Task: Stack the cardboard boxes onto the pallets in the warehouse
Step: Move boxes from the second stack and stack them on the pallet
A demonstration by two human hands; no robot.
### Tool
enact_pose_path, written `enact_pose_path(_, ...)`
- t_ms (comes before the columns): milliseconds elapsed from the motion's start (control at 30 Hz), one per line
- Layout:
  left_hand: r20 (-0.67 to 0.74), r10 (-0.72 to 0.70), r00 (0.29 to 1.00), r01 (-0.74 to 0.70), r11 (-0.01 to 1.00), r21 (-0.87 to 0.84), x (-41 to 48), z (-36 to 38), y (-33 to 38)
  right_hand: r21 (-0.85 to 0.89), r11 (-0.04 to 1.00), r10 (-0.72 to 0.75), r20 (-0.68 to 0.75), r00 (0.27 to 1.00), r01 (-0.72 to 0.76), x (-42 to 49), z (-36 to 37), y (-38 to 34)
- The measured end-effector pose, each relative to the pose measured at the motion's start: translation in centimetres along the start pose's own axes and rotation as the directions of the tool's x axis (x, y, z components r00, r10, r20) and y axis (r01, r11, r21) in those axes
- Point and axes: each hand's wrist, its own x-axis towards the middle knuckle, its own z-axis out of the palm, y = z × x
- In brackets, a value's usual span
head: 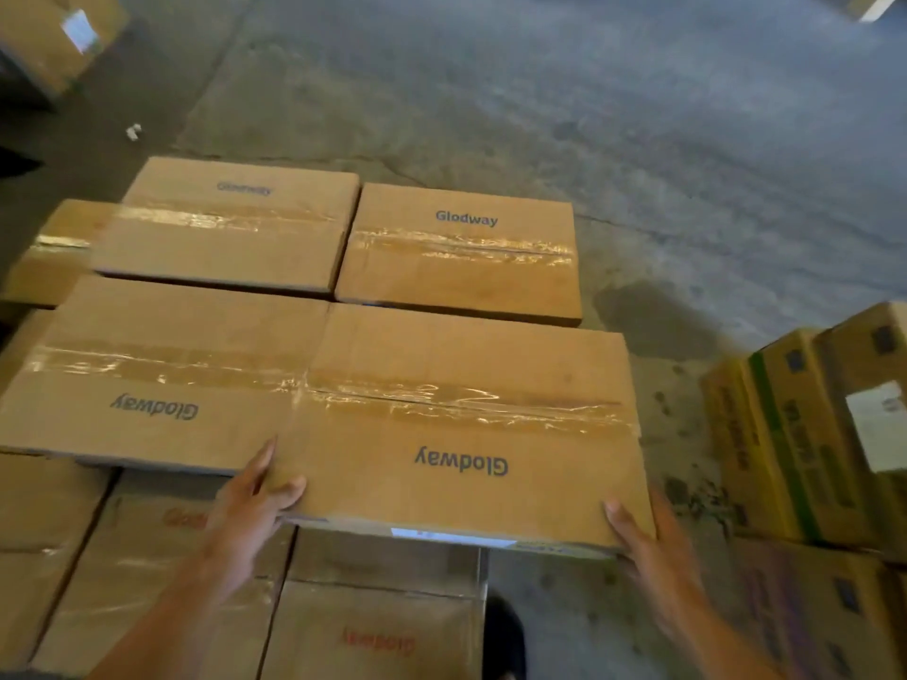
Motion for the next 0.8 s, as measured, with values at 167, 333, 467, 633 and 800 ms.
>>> enact_pose_path(167, -0.048, 0.062, 0.997, -0.051, 0.978, 0.200, 5.8, -0.7, -0.6, -0.058, 0.998, -0.037, -0.001, 0.999, 0.037, 4.2, 3.5, 0.1)
enact_pose_path(333, -0.134, 0.113, 0.984, -0.055, 0.926, 0.374, 9.9, -1.0, -2.7, -0.130, 0.990, -0.048, 0.016, 0.999, 0.050, 6.0, 5.8, -0.3)
enact_pose_path(467, -0.149, 0.239, 0.959, -0.066, 0.705, 0.706, 11.1, -0.1, -3.5, -0.261, 0.965, -0.022, 0.045, 0.999, 0.034, 6.4, 8.6, -1.5)
enact_pose_path(633, -0.110, 0.295, 0.949, -0.106, 0.630, 0.769, 11.2, 0.5, -3.5, -0.379, 0.925, -0.032, -0.012, 0.999, 0.025, 8.2, 8.7, -0.7)
enact_pose_path(800, -0.098, 0.298, 0.950, -0.109, 0.607, 0.788, 11.6, 0.1, -3.8, -0.404, 0.915, -0.016, -0.020, 1.000, 0.006, 7.6, 8.7, -0.7)
